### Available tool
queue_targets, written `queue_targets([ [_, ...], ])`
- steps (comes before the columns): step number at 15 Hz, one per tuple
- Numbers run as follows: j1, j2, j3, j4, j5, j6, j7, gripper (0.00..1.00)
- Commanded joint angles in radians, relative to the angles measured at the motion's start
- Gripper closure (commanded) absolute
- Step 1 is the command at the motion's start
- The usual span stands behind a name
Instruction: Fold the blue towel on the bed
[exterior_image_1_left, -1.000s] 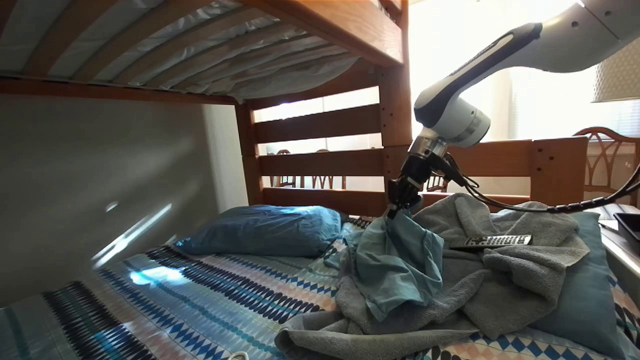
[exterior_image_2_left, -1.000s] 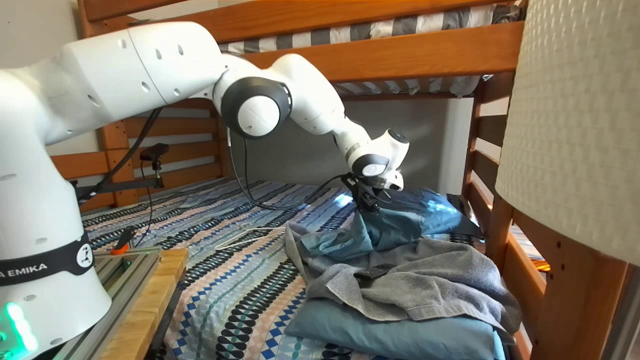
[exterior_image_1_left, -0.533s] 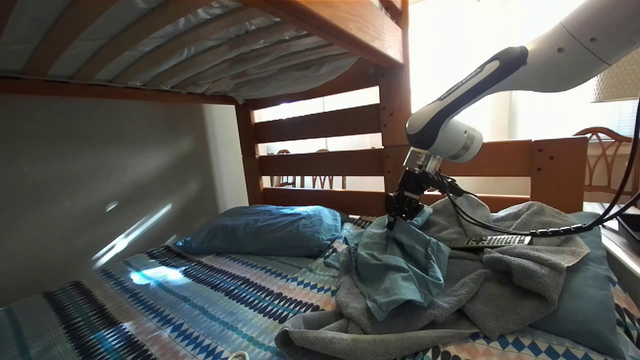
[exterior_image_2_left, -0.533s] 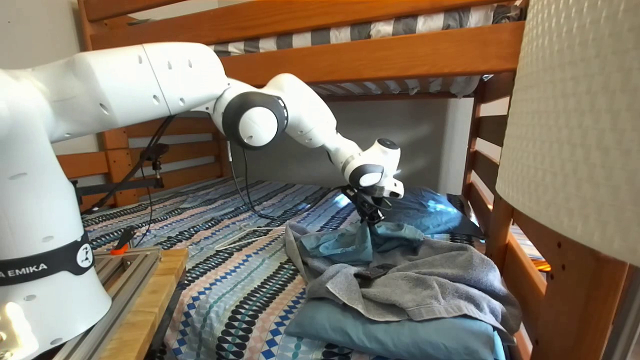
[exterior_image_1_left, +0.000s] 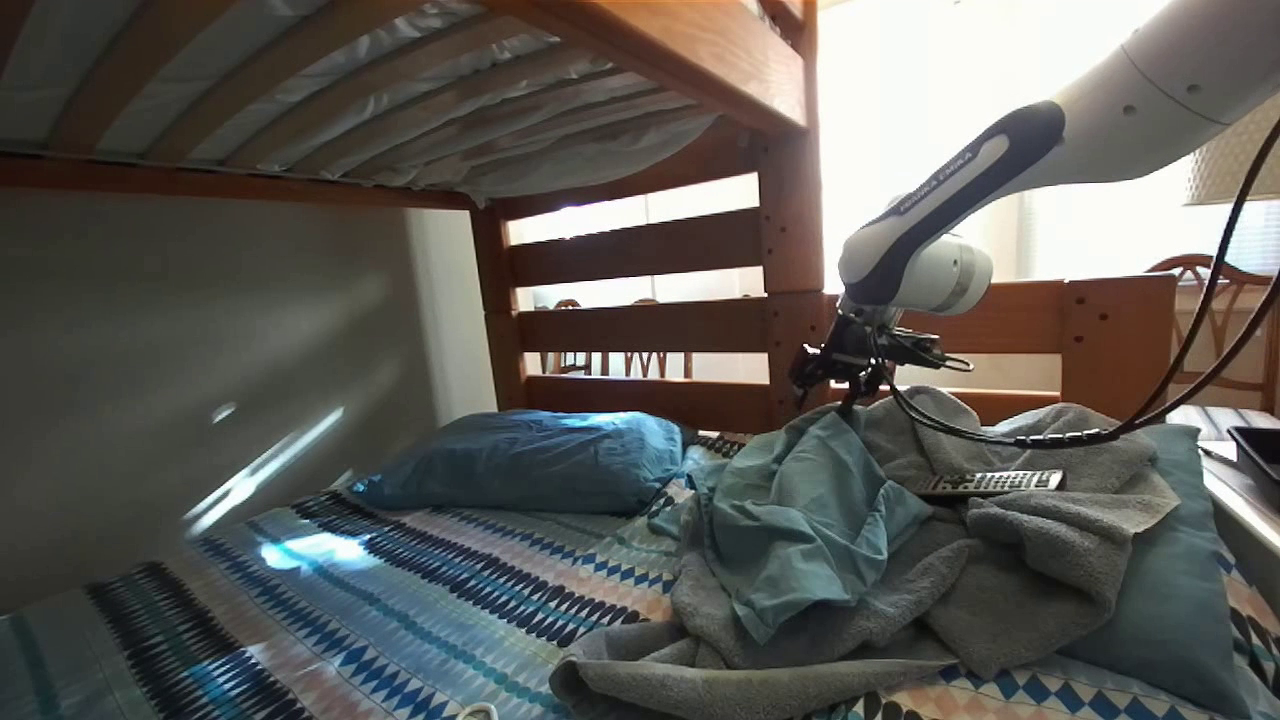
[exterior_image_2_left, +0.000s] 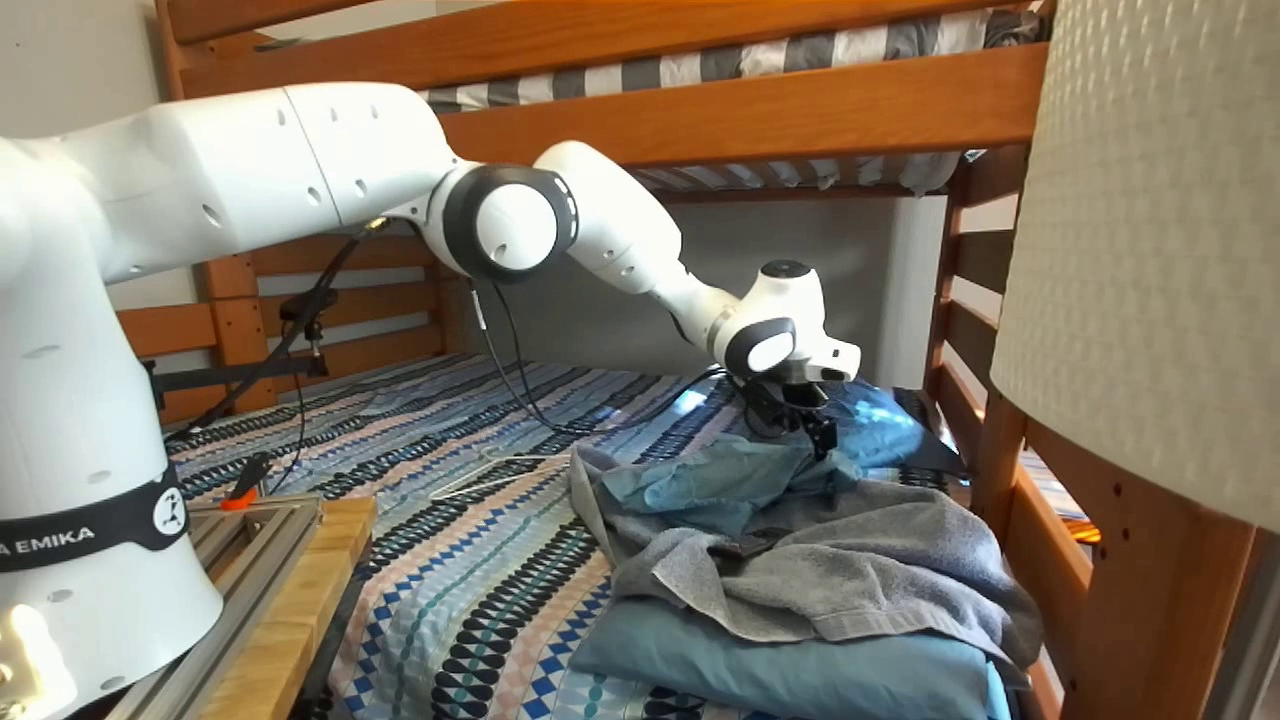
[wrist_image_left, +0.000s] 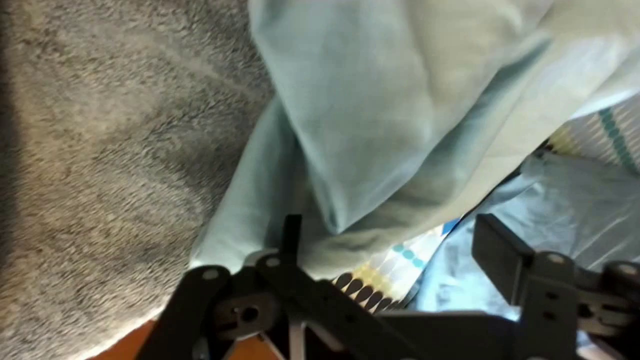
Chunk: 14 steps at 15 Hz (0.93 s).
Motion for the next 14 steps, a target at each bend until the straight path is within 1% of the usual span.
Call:
queue_targets([
  [1, 0.050, -0.036, -0.137, -0.044, -0.010, 0.087, 0.215, 0.00],
  [3, 0.091, -0.034, -0.243, -0.047, -0.015, 0.092, 0.358, 0.00],
  [6, 0.162, -0.028, -0.396, -0.057, -0.018, 0.036, 0.569, 0.00],
  [7, 0.160, -0.030, -0.399, -0.056, -0.067, 0.000, 0.642, 0.00],
  [8, 0.155, -0.033, -0.381, -0.050, -0.083, -0.047, 0.668, 0.00],
  [9, 0.171, -0.035, -0.402, -0.054, -0.030, -0.084, 0.650, 0.00],
  [10, 0.151, -0.045, -0.351, -0.053, -0.016, -0.118, 0.611, 0.00],
  [11, 0.149, -0.046, -0.343, -0.052, -0.009, -0.142, 0.608, 0.00],
  [14, 0.116, -0.050, -0.270, -0.042, 0.013, -0.165, 0.538, 0.00],
])
